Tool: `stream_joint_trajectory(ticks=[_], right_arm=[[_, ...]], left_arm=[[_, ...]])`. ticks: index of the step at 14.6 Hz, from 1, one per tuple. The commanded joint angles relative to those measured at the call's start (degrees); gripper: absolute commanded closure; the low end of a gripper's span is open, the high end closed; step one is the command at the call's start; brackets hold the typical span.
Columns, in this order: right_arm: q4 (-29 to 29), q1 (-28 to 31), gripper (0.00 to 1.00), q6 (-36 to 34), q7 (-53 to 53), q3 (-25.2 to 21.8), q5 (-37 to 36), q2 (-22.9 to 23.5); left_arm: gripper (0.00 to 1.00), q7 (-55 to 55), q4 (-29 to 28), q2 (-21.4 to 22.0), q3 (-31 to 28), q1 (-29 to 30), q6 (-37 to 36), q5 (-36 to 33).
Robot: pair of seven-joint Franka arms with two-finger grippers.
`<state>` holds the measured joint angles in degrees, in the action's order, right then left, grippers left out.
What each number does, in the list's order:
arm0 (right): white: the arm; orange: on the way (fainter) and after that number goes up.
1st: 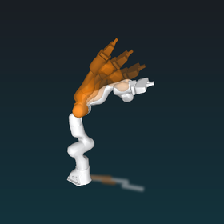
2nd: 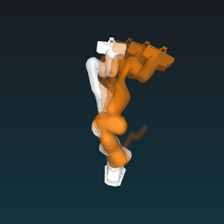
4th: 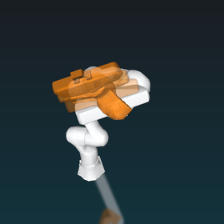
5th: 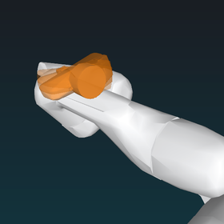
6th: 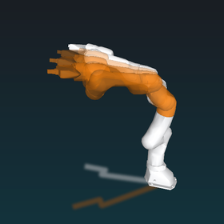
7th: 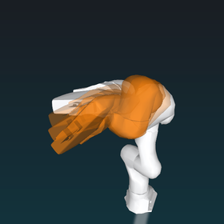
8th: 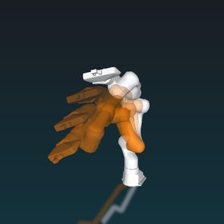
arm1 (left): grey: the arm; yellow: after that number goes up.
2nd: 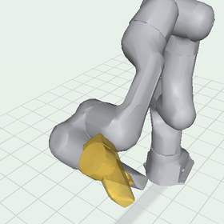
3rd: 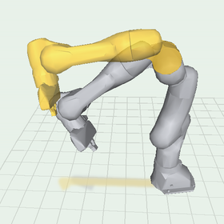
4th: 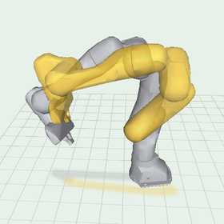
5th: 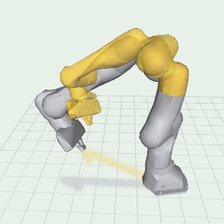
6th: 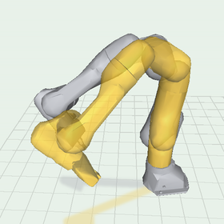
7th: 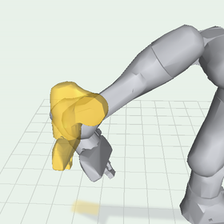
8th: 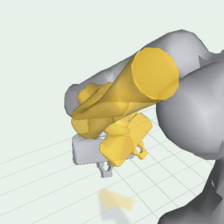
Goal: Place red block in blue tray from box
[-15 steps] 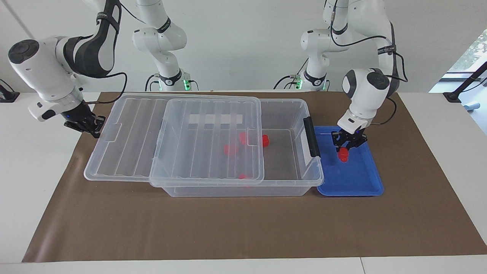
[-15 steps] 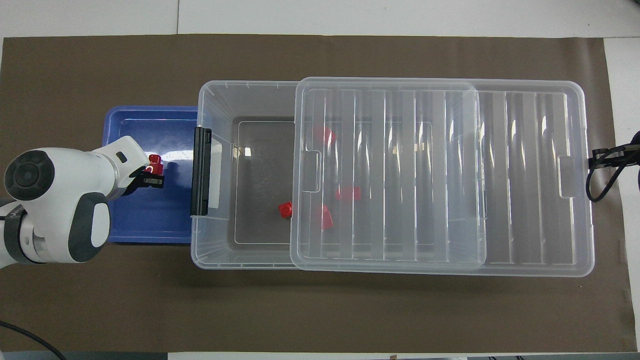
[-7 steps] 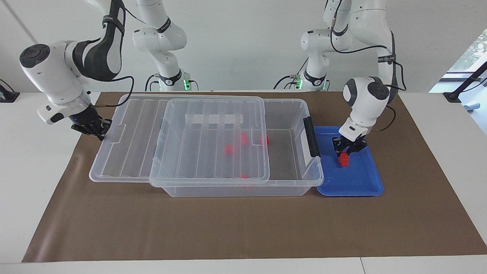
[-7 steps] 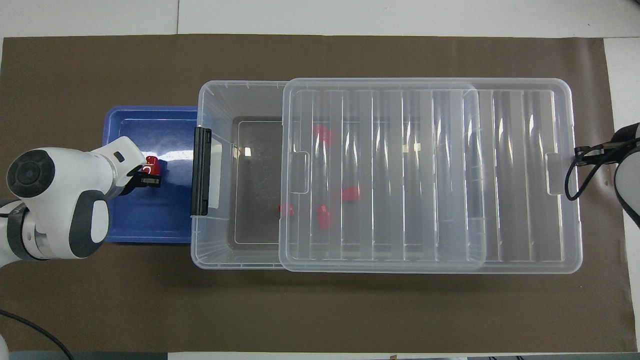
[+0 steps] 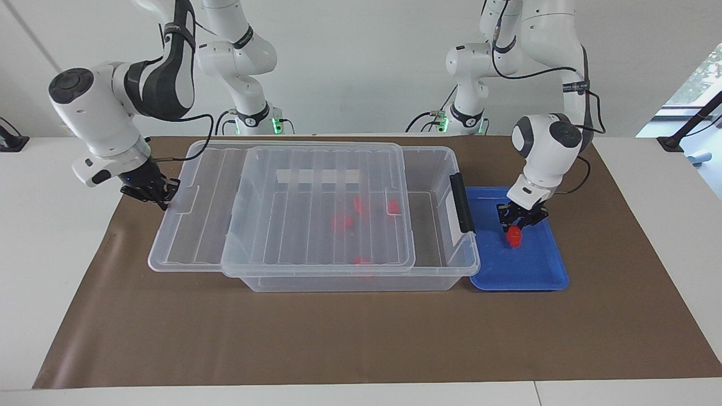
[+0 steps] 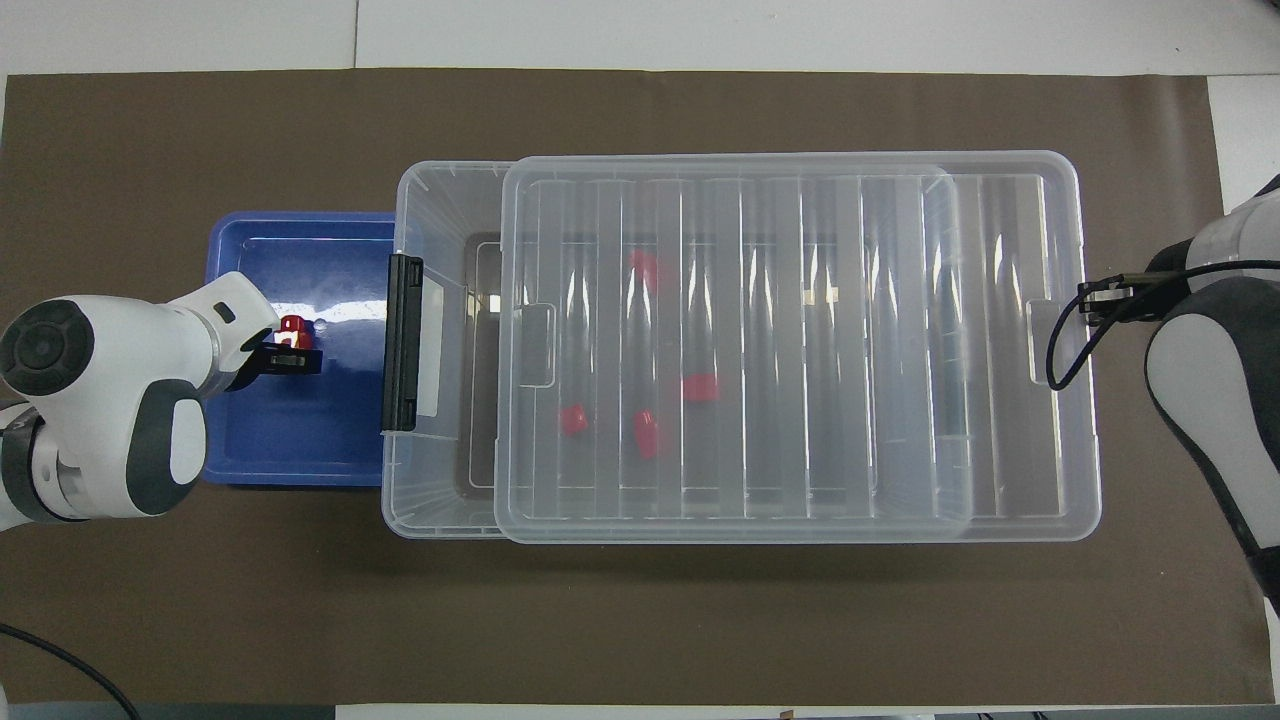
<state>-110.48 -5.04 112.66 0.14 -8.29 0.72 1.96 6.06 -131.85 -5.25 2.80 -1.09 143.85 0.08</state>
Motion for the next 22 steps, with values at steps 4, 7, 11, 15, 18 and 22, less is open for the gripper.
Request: stream_joint_trajectory(ticks=[4, 7, 11, 15, 18, 22], right_arm=[[-1.7, 0.3, 1.00, 1.2, -8.0, 4.3, 0.4, -1.3], [-1.7, 0.3, 1.00, 1.2, -11.6, 6.4, 0.3, -1.3], [-1.7, 0.2, 1.00, 1.2, -13.9, 8.2, 0.2, -1.3], [-1.7, 0.3, 1.00, 1.1, -14.2, 8.3, 0.2, -1.3], [1.6, 0.4, 1.00, -3.0, -13.2, 7.6, -0.3, -0.7], [13.8, 0.6, 1.00, -17.5, -8.0, 3.5, -0.3, -0.6]], left_arm=[[0.00, -1.8, 5.5, 3.7, 0.3, 0.0, -11.5, -0.5], [0.00, -2.3, 14.6, 5.7, 0.2, 0.6, -25.2, -0.4], [0.00, -2.3, 27.0, 6.0, 0.3, 0.9, -39.6, -0.4], [0.00, -2.2, 37.6, 4.4, 0.3, 1.0, -49.0, -0.1], [0.00, -2.3, 40.1, 4.7, 0.2, 1.0, -52.3, -0.2], [0.00, -2.6, 38.0, 6.6, 0.1, 2.5, -53.1, -0.2]])
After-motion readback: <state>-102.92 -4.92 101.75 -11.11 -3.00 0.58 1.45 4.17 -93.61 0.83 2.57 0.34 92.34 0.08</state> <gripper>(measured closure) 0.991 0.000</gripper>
